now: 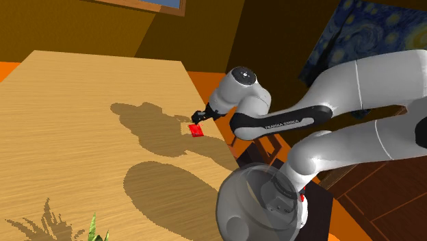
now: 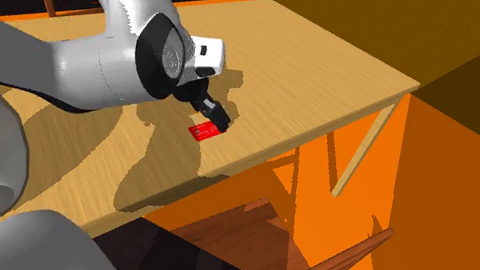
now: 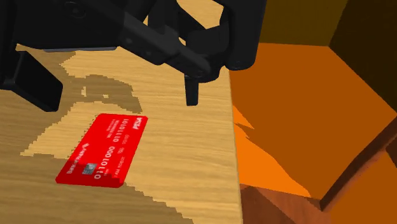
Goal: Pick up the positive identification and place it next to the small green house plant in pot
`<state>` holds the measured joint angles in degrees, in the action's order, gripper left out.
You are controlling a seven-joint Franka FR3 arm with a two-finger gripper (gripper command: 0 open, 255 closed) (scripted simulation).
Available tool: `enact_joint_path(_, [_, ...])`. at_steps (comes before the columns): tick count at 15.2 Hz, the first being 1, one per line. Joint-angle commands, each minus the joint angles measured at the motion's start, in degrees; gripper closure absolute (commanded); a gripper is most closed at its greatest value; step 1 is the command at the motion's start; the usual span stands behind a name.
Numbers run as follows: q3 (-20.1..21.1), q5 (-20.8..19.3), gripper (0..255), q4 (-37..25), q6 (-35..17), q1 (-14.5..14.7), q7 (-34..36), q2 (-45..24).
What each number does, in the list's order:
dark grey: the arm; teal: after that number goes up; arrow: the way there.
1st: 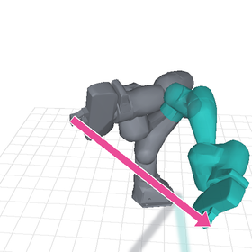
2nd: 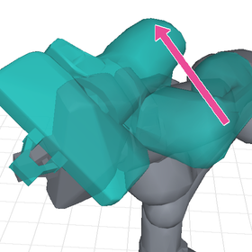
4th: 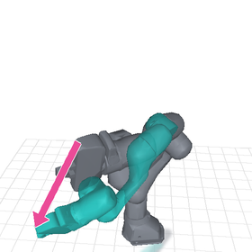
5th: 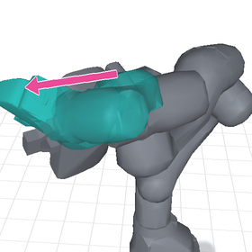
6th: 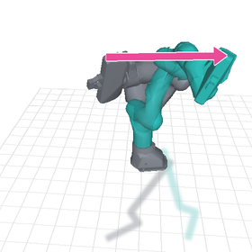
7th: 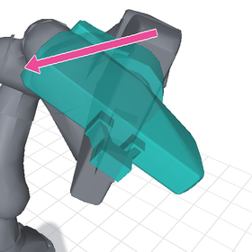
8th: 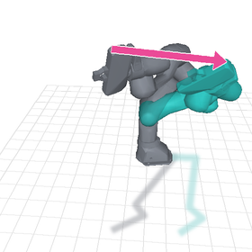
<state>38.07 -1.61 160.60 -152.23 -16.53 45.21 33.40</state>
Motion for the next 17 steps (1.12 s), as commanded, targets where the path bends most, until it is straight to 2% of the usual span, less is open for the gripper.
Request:
enact_joint_path(1, [9.29, -4.11, 0, -1.29, -5.42, -8.16, 9.98, -2.89])
enact_joint_path(2, [14.97, -6.74, 0, -2.5, -7.6, -13.83, 14.96, -4.09])
enact_joint_path(3, [17.45, -7.5, 0, -3.02, -8.38, -16.3, 16.72, -4.35])
enact_joint_path(9, [26.52, -12.41, 0, -3.96, -13.8, -28.01, 20.33, -8.02])
enact_joint_path(10, [29.5, -13.84, 0, -4.32, -15.16, -31.71, 21.41, -8.78])
enact_joint_path(17, [29.54, -13.72, 0, -4.32, -15.17, -31.74, 21.33, -8.74])
